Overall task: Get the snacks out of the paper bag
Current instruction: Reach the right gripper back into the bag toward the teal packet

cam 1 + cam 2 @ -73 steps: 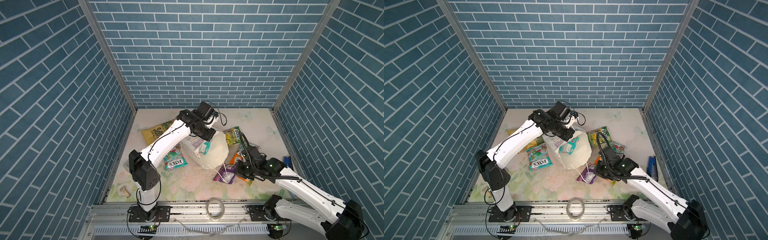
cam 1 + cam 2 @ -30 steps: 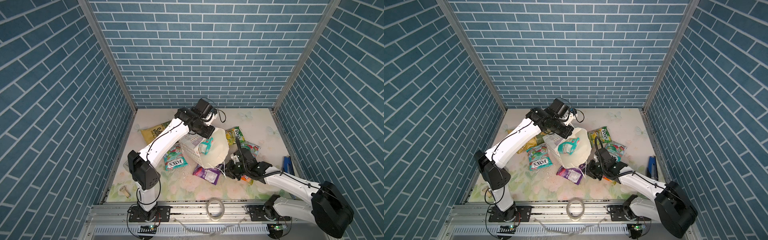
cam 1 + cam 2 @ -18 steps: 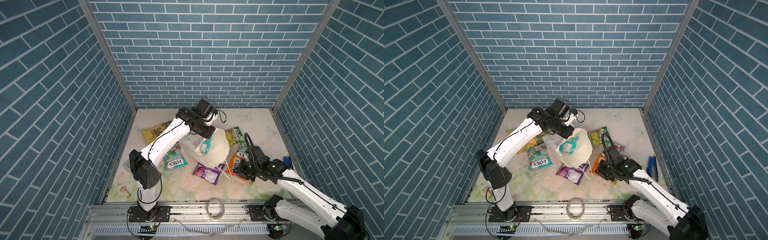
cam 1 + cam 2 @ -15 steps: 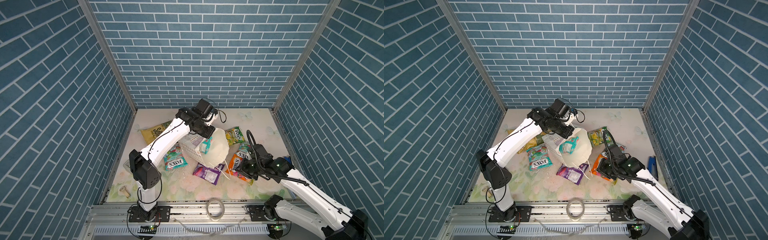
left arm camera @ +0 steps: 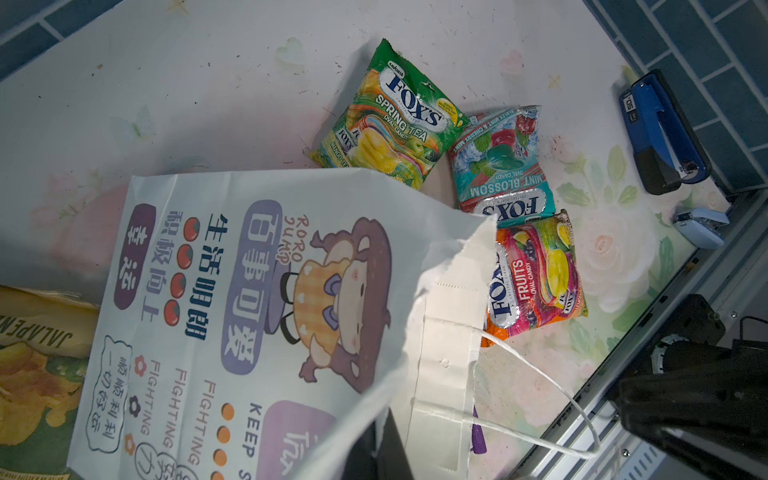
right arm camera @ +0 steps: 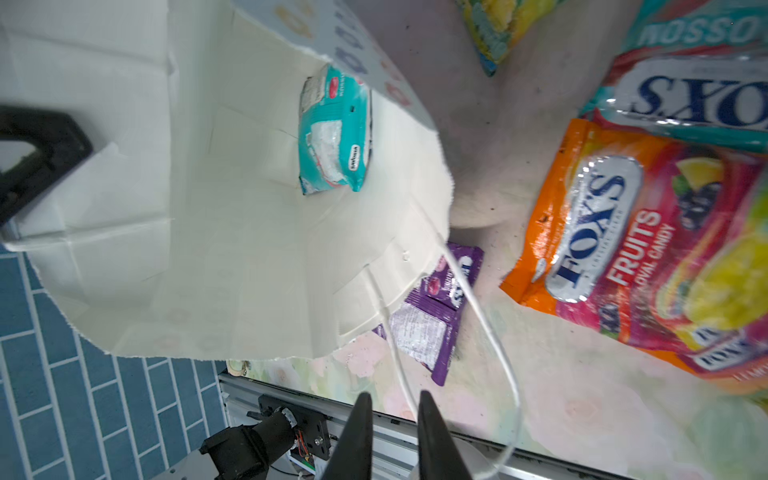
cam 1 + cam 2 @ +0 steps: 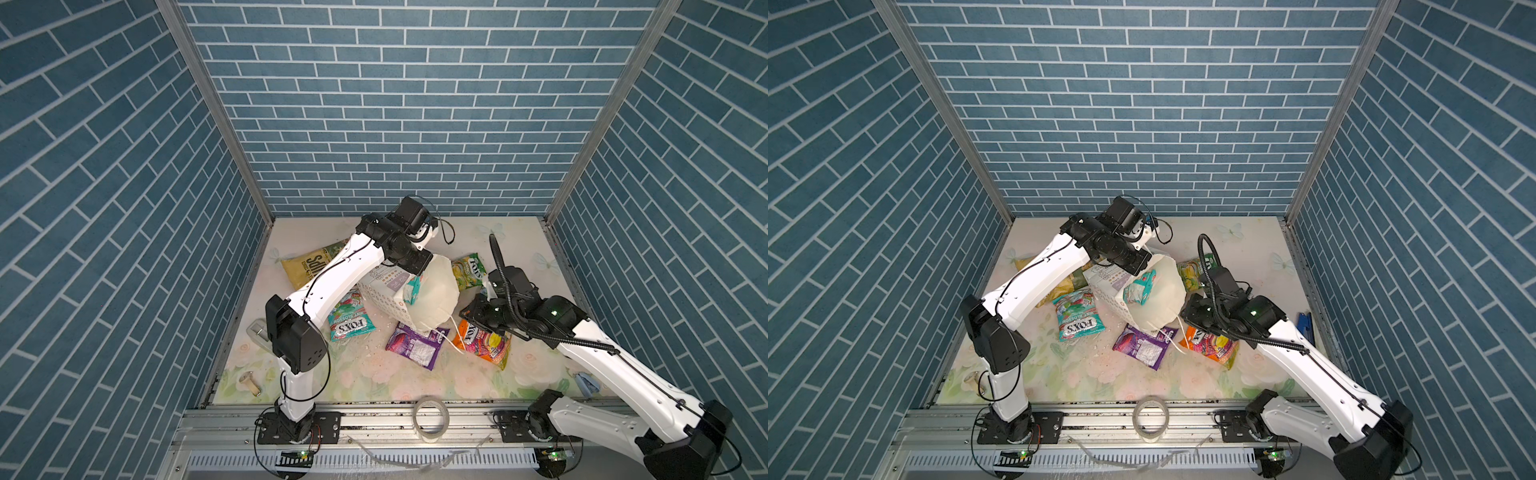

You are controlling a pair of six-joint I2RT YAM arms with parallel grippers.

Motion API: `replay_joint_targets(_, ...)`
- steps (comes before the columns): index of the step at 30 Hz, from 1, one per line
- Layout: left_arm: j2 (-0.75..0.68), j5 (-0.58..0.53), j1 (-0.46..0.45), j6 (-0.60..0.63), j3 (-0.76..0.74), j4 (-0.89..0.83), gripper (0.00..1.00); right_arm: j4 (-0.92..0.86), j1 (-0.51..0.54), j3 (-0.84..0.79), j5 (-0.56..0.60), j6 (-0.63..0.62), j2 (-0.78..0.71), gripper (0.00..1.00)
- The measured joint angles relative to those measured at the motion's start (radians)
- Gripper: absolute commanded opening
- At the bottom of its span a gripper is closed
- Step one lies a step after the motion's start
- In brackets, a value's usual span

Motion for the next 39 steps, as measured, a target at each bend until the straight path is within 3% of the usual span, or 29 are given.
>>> replay_joint_targets(13,0.035,0.007,0.001,-0.002,0.048,-0.026,0.00,0.361,0.100,0.002,0.050,0.020,0.280,0.21)
replay_joint_targets(20,0.035,0.007,0.002,-0.005,0.048,-0.026,0.00,0.385,0.112,0.006,0.100,0.030,0.399,0.21)
replay_joint_targets(39,0.033,0.013,0.002,-0.007,0.026,-0.006,0.00,0.360,0.116,0.118,0.079,0.027,0.551,0.27)
